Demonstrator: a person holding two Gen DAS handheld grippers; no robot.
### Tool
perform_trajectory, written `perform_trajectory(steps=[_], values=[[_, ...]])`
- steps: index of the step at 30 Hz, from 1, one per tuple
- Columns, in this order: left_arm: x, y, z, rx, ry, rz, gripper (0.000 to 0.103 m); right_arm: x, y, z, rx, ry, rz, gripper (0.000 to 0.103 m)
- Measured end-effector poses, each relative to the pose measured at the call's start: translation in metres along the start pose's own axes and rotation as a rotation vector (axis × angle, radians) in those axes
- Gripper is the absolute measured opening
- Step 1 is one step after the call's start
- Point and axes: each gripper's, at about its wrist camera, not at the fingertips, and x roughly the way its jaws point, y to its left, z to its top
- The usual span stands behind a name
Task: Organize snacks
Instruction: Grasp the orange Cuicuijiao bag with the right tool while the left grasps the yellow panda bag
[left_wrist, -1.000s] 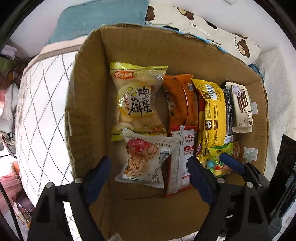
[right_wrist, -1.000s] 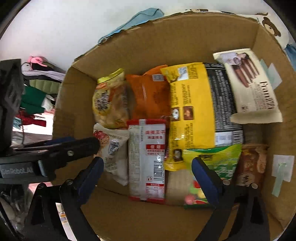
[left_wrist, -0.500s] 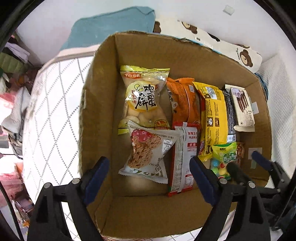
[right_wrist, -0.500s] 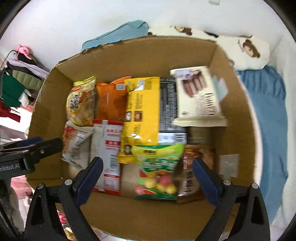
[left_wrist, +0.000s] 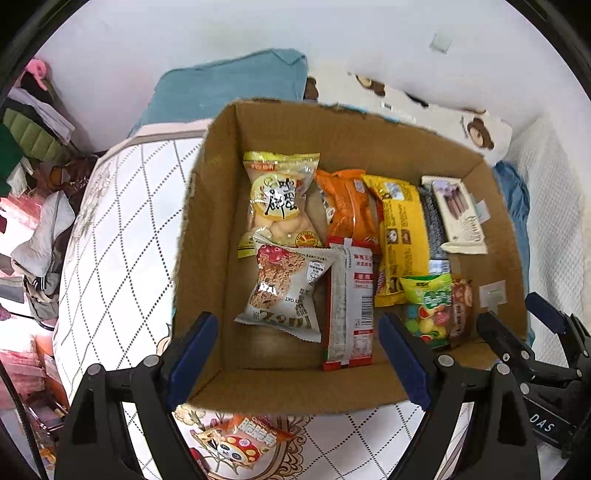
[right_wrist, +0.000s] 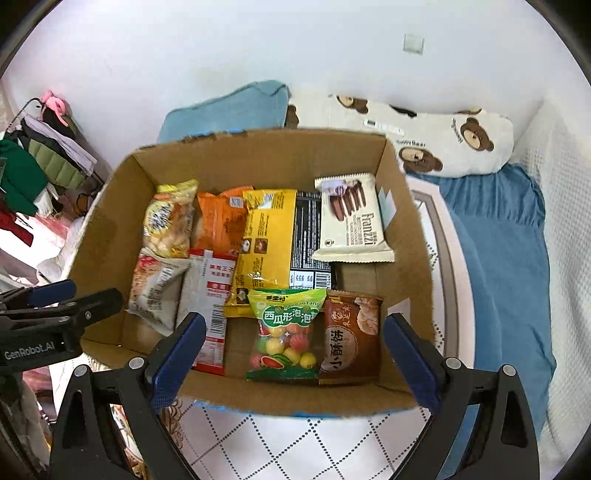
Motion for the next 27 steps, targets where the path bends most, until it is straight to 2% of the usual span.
perform_trajectory(steps=[13,21,27], values=[[-0.09,-0.002,-0.058,0.008,-0.275,0.01,0.089,-0.092,0.013,-0.048,0.0,-0.187,-0.067,0.099],[-0.127,-0.007,-0.089,0.077,-0.364,-0.009,0.089,-0.141,0.021,-0.081,0.049,-0.252,-0.089,0.099],[-0.138,0.004,-0.105,0.077,-0.375,-0.029,0.089,-0.166,0.034,-0.104,0.078,-0.275,-0.072,0.099]])
